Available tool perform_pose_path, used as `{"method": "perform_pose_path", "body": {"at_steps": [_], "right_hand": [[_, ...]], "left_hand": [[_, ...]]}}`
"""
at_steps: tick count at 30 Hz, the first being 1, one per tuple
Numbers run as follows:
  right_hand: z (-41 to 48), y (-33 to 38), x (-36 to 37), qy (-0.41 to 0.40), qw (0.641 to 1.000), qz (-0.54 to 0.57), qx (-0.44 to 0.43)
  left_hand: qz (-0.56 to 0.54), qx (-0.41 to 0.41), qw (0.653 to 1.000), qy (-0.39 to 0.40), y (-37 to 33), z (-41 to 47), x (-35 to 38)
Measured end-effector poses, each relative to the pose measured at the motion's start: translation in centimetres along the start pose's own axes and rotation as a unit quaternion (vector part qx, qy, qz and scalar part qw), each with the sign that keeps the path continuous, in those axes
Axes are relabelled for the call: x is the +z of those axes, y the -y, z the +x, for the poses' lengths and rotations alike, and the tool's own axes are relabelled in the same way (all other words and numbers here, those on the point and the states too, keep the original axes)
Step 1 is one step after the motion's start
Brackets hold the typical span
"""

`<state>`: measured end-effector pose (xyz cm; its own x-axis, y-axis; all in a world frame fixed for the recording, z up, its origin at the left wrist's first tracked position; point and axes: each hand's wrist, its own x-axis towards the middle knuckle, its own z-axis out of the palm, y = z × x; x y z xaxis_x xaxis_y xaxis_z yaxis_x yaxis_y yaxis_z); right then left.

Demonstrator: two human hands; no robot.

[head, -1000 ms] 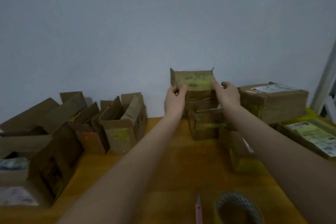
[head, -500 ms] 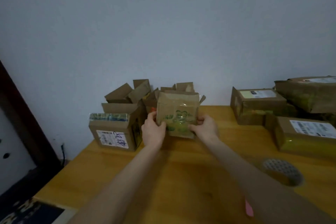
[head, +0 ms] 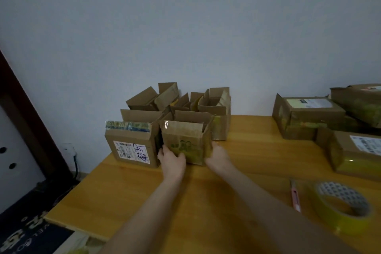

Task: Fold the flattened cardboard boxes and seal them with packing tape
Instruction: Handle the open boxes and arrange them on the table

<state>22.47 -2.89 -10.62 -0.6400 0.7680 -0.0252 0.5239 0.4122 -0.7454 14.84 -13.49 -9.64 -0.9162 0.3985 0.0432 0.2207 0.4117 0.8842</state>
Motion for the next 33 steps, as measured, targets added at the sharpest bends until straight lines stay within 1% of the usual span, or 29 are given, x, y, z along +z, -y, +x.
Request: {"method": "perform_pose_path", "body": {"at_steps": [2,3,4,5,7,10,14,17,20,22,24,27,29,31,33], "right_hand": [[0.0,-0.8,-2.7,-0.067,0.997,0.023,0.003],[0.1,-1.4,-4.4,-0.106,0.994,0.026,0.003],[0.1,-2.1,-6.4,-0.143,0.989,0.024,0.006],[0.2,-2.8,-8.5,-0.174,0.984,0.018,0.014],[0.7,-4.7,-12.7,-0.228,0.973,0.009,0.037],[1.9,-8.4,-18.5,-0.293,0.951,0.002,0.097],[4.8,-12.8,-24.6,-0.325,0.927,-0.028,0.182],[7.3,-15.3,-27.2,-0.307,0.924,-0.027,0.225],[9.0,-16.9,-28.1,-0.295,0.921,-0.001,0.252],[9.5,-17.4,-27.9,-0.292,0.925,0.005,0.243],[9.7,-17.2,-27.3,-0.283,0.933,0.018,0.222],[9.8,-15.7,-25.7,-0.272,0.943,0.052,0.183],[9.5,-14.3,-24.3,-0.258,0.949,0.076,0.162],[9.1,-13.2,-22.5,-0.250,0.949,0.102,0.163],[8.5,-12.7,-20.2,-0.250,0.945,0.105,0.181]], "left_hand": [[-0.006,0.035,0.998,-0.049,-1.2,-2.2,0.7],[-0.012,0.064,0.996,-0.055,-2.2,-3.2,1.4],[-0.017,0.092,0.995,-0.044,-3.4,-3.9,2.4],[-0.022,0.112,0.993,-0.017,-4.8,-4.4,3.7],[-0.036,0.130,0.989,0.063,-8.0,-4.5,7.1],[-0.043,0.121,0.978,0.163,-12.7,-3.8,13.0],[-0.070,0.085,0.961,0.254,-17.5,-2.1,20.8],[-0.077,0.059,0.953,0.289,-19.9,-1.0,25.5],[-0.073,0.035,0.947,0.310,-21.1,0.0,28.9],[-0.061,0.032,0.950,0.305,-20.8,0.9,30.0],[-0.064,0.039,0.959,0.272,-19.9,1.8,29.6],[-0.110,0.052,0.967,0.226,-18.0,2.7,26.6],[-0.134,0.087,0.971,0.176,-16.7,2.7,24.1],[-0.139,0.107,0.976,0.130,-15.5,2.6,22.3],[-0.101,0.078,0.986,0.110,-14.1,2.4,21.1]]}}
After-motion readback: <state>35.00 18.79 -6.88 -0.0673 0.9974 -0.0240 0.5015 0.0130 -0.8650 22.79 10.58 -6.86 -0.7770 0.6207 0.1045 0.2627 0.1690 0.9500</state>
